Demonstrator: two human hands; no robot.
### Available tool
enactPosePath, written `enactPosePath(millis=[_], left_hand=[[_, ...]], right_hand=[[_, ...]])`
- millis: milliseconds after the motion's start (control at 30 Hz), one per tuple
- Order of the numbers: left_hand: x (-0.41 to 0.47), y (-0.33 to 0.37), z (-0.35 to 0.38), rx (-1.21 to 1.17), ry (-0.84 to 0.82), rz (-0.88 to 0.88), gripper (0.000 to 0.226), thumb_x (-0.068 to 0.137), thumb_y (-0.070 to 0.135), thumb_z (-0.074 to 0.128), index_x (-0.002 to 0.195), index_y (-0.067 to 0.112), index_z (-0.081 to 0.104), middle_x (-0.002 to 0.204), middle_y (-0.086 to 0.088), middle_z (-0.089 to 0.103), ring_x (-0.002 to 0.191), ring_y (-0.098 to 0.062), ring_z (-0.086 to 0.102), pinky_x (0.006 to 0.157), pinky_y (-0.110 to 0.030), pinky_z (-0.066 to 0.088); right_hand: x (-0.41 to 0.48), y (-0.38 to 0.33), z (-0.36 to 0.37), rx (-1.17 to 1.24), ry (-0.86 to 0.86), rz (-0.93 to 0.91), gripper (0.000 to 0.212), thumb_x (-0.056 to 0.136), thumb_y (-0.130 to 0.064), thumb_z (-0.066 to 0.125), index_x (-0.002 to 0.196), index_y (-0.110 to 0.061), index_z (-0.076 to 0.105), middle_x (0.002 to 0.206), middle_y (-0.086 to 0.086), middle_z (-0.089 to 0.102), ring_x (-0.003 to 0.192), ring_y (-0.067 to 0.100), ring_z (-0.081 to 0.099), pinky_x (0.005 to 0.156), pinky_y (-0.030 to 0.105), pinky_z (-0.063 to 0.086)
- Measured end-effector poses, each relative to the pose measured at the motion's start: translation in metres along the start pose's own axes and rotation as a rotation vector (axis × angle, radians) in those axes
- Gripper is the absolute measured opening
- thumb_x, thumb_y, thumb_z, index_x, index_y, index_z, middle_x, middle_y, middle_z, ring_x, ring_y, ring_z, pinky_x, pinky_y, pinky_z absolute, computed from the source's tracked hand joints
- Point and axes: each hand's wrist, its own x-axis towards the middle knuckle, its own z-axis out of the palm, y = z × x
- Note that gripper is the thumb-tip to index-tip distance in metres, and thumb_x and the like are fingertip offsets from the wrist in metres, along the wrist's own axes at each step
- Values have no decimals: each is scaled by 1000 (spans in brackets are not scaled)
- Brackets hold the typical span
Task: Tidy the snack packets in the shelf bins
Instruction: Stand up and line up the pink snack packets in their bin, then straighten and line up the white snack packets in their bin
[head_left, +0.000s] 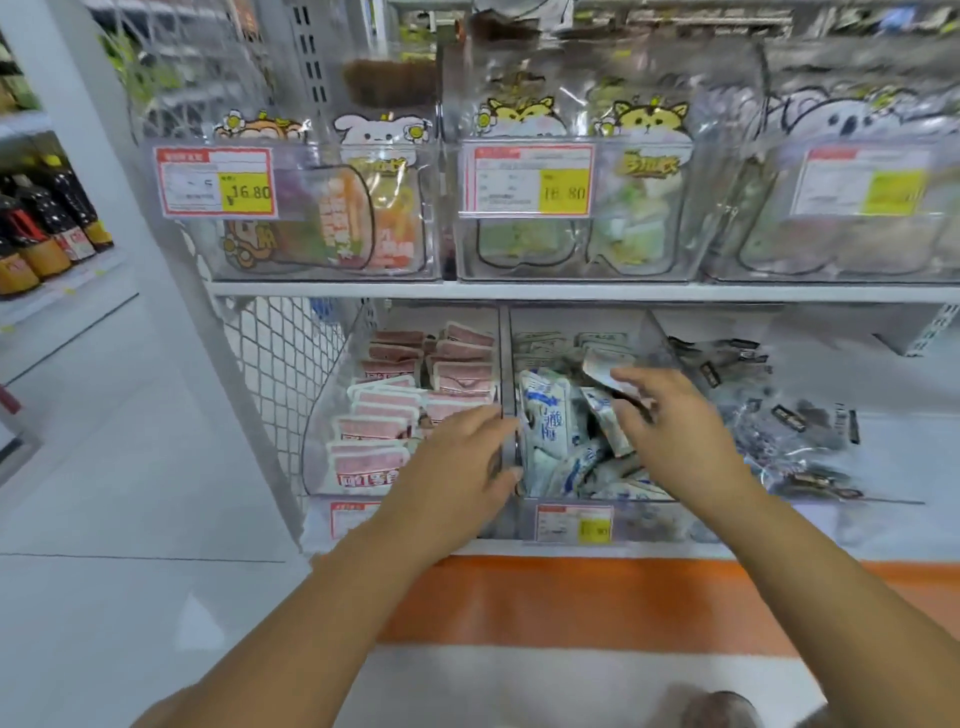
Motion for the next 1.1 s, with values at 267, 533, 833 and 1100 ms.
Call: enactPosePath(millis=[267, 533, 833, 1100], left_hand=[[30, 7, 30, 75, 177, 25, 47, 93, 37, 56, 138, 29, 48, 148, 9, 35, 137, -11, 22, 110, -22, 14], [44, 20, 35, 83, 324, 163, 40, 97, 44, 39, 100, 25, 73, 106, 9, 68, 104, -11, 55, 97, -32, 40], [46, 40, 11, -927, -82, -387, 13, 93, 22, 60, 104, 20, 67, 89, 4, 75, 78, -14, 72, 64, -31, 58], [39, 27, 16, -888, -126, -352, 24, 93, 10, 59, 116, 17, 57, 98, 3, 75, 90, -14, 71, 80, -39, 58]], right_hand=[[3, 33, 8, -330, -231, 84, 76, 78, -69, 56, 135, -19, 50, 120, 4, 50, 106, 19, 52, 89, 31, 47], [-3, 31, 14, -134, 262, -170, 22, 85, -20, 57, 99, -16, 73, 95, 0, 72, 65, 13, 63, 51, 16, 44], [-29, 31, 33, 131, 56, -464, 30, 94, -28, 49, 108, -14, 73, 126, 2, 61, 117, 12, 56, 98, 20, 45], [-8, 10, 14, 766, 33, 233, 55, 81, -18, 73, 127, -32, 49, 102, -2, 61, 84, 8, 63, 74, 25, 55]])
